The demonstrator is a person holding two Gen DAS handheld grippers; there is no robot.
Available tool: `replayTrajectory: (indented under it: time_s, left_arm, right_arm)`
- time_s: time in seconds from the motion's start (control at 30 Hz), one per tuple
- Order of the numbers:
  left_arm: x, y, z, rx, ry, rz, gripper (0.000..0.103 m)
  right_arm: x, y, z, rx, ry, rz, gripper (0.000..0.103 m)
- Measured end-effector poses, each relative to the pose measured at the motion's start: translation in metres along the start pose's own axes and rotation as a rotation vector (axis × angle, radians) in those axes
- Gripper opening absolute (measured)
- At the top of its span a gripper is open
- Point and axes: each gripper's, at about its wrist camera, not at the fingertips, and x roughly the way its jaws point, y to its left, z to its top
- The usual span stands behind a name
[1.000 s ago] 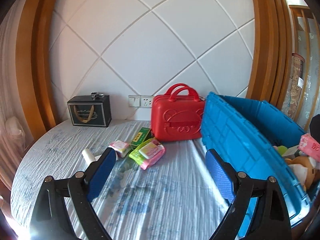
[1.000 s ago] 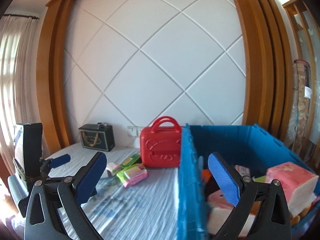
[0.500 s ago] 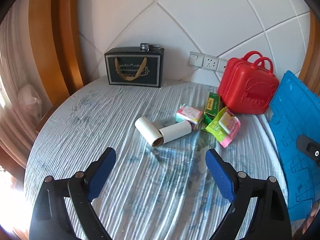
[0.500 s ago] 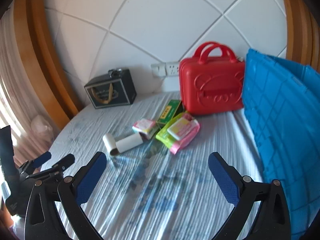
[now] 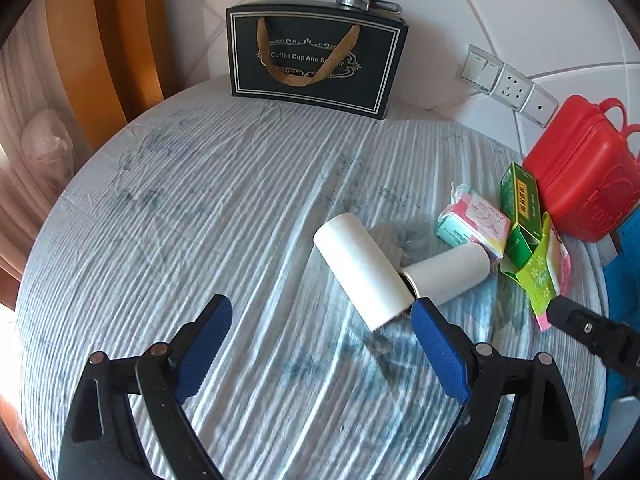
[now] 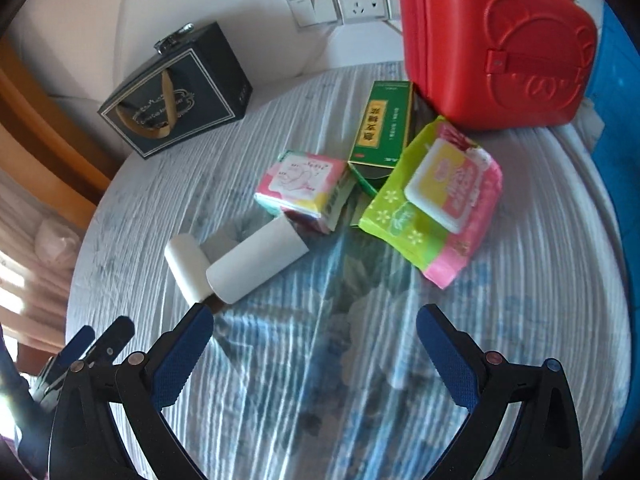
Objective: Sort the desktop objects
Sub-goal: 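Move both open tools back over the bed toward the lint roller tubes, then close the left tool on one white roller tube while the right tool grips the other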
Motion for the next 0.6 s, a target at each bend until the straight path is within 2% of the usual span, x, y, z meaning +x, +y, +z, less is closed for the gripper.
replayTrajectory:
  time_s: [0.13, 0.2, 0.27, 0.3, 0.33, 0.37, 0.43, 0.5, 0.6]
  left_arm:
    - [0.047, -0.011, 0.02, -0.004, 0.047, -0.035, 0.092]
    - [0.067, -0.018, 0.022, 0.02, 0.082, -0.053, 0.085]
    - [0.081, -0.02, 0.018, 0.04, 0.107, -0.068, 0.07]
    - [0.085, -0.018, 0.015, 0.04, 0.108, -0.104, 0.067]
    - [0.09, -0.015, 0.013, 0.04, 0.125, -0.129, 0.059]
    - [0.095, -0.011, 0.009, 0.042, 0.146, -0.135, 0.046]
    - [0.094, -0.005, 0.006, 0.087, 0.115, -0.099, 0.044]
    - [0.093, 0.001, 0.006, 0.109, 0.104, -0.106, 0.044]
    - [0.093, 0.005, 0.008, 0.123, 0.096, -0.116, 0.044]
  right_arm:
    - [0.036, 0.011, 0.018, 0.011, 0.025, -0.005, 0.103]
    - [0.05, 0.014, 0.025, 0.027, 0.037, -0.008, 0.103]
    - [0.063, 0.014, 0.03, 0.052, 0.049, -0.01, 0.103]
    - [0.068, 0.014, 0.032, 0.066, 0.05, -0.007, 0.103]
    - [0.073, 0.015, 0.032, 0.078, 0.052, -0.006, 0.103]
    - [0.078, 0.018, 0.033, 0.081, 0.052, -0.008, 0.103]
    - [0.087, 0.025, 0.032, 0.078, 0.054, -0.007, 0.103]
    - [0.096, 0.034, 0.028, 0.071, 0.064, -0.003, 0.097]
    - [0.116, 0.045, 0.022, 0.061, 0.1, 0.008, 0.084]
